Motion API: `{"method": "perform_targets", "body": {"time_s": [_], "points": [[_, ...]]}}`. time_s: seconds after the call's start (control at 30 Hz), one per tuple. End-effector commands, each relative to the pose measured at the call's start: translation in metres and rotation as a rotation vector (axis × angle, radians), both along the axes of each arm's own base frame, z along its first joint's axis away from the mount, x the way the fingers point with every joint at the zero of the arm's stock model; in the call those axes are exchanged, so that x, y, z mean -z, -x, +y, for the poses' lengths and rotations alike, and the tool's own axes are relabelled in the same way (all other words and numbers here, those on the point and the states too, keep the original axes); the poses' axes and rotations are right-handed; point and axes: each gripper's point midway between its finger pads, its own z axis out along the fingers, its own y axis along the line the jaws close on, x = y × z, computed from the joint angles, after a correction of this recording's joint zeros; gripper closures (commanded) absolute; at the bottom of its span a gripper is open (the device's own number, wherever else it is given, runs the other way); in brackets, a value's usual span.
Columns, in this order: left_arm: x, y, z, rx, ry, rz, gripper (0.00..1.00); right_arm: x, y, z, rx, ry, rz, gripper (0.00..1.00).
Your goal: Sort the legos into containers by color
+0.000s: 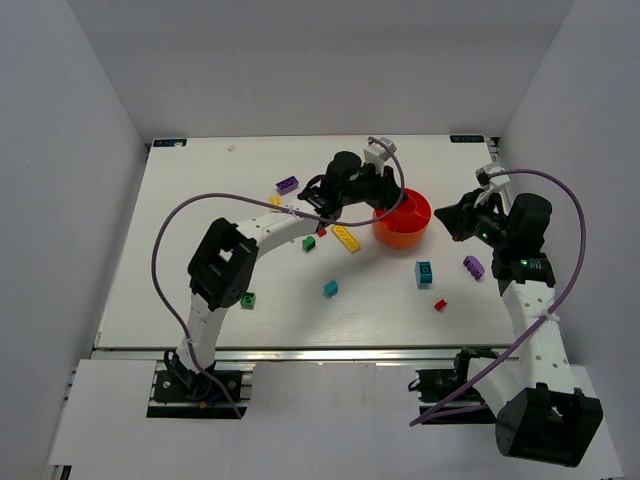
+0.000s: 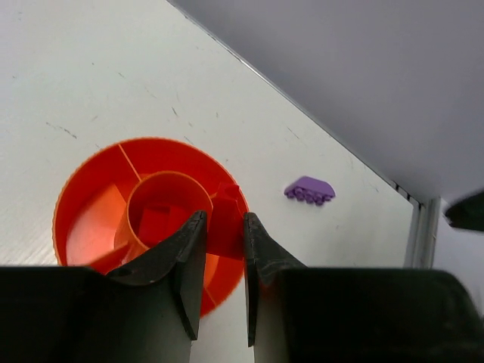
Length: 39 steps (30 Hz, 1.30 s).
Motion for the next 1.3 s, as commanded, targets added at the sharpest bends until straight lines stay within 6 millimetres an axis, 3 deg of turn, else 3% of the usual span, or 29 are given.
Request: {"method": "perform_targets", "body": {"time_s": [0.0, 0.03, 0.1, 0.33, 0.43, 0.6, 0.7, 0.9, 1.03, 1.07, 1.13, 1.17, 1.27], "points": [[-0.043, -0.012, -0.016, -0.055, 0.080, -0.083, 0.86, -0.016, 0.002, 0.004, -0.026, -0.010, -0.060, 1.00], [-0.033, -0.019, -0.017, -0.082, 0.064, -0.075, 0.85, -0.016, 0.002, 0.004, -0.031, -0.011, -0.060, 1.00], [-0.035, -0.027, -0.019, -0.103, 0.067, -0.086, 0.84, -0.018, 0.004, 0.006, -0.037, -0.012, -0.068, 1.00], [-0.009, -0.037, -0.024, -0.142, 0.007, -0.061, 0.79, -0.022, 0.008, 0.008, -0.053, -0.015, -0.079, 1.00], [-0.001, -0.037, -0.023, -0.149, -0.009, -0.049, 0.74, -0.022, 0.009, 0.008, -0.056, -0.015, -0.081, 1.00], [0.011, -0.037, -0.023, -0.147, -0.038, -0.024, 0.56, -0.022, 0.009, 0.009, -0.061, -0.016, -0.079, 1.00], [0.010, -0.037, -0.025, -0.139, -0.042, -0.019, 0.49, -0.023, 0.009, 0.009, -0.062, -0.016, -0.082, 1.00], [0.008, -0.035, -0.025, -0.131, -0.046, -0.015, 0.48, -0.021, 0.009, 0.009, -0.062, -0.017, -0.078, 1.00], [-0.019, -0.032, -0.018, -0.147, -0.013, -0.053, 0.49, -0.018, 0.008, 0.009, -0.066, -0.015, -0.073, 1.00], [-0.043, -0.029, -0.012, -0.155, 0.016, -0.086, 0.50, -0.017, 0.008, 0.010, -0.072, -0.015, -0.071, 1.00], [-0.061, -0.024, -0.006, -0.159, 0.035, -0.114, 0.51, -0.016, 0.010, 0.012, -0.091, -0.017, -0.069, 1.00], [-0.080, -0.020, -0.001, -0.161, 0.055, -0.136, 0.51, -0.015, 0.009, 0.012, -0.096, -0.015, -0.069, 1.00], [-0.096, -0.013, 0.016, -0.172, 0.057, -0.144, 0.51, -0.012, 0.012, 0.015, -0.127, -0.005, -0.077, 1.00]]}}
